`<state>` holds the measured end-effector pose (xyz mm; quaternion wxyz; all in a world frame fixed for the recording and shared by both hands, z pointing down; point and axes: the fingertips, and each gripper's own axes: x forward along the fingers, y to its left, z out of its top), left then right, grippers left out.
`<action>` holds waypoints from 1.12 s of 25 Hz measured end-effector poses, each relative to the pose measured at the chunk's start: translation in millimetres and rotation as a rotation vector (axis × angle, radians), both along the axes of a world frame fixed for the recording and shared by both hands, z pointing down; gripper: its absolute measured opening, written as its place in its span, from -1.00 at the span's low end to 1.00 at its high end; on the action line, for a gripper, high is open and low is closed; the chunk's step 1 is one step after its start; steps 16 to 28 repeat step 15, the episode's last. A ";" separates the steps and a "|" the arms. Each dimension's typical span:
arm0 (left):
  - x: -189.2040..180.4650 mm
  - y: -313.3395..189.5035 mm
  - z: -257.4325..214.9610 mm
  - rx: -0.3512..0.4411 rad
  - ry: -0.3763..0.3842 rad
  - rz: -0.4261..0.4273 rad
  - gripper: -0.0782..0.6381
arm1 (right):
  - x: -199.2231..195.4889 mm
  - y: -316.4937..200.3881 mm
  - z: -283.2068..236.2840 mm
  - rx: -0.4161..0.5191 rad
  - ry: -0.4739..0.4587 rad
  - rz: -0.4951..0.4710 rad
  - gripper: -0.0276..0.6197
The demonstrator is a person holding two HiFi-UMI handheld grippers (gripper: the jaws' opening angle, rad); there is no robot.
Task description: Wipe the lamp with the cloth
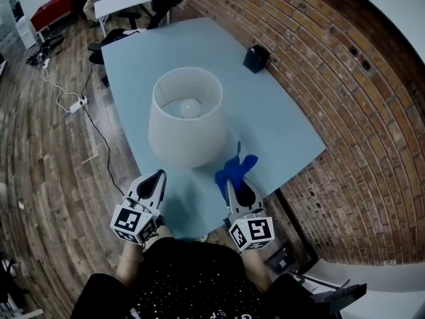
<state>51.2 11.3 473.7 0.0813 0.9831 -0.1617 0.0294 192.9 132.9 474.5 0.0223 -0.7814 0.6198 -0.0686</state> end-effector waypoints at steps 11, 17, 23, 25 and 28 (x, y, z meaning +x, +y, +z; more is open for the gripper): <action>6.7 4.2 4.5 -0.007 -0.011 0.012 -0.76 | -0.4 -0.5 2.3 -0.012 -0.030 -0.003 -0.64; 7.5 3.5 10.1 -0.020 -0.022 0.021 -0.76 | -4.5 -3.3 6.0 -0.028 -0.024 -0.012 -0.64; 7.5 3.5 10.1 -0.020 -0.022 0.021 -0.76 | -4.5 -3.3 6.0 -0.028 -0.024 -0.012 -0.64; 7.5 3.5 10.1 -0.020 -0.022 0.021 -0.76 | -4.5 -3.3 6.0 -0.028 -0.024 -0.012 -0.64; 7.5 3.5 10.1 -0.020 -0.022 0.021 -0.76 | -4.5 -3.3 6.0 -0.028 -0.024 -0.012 -0.64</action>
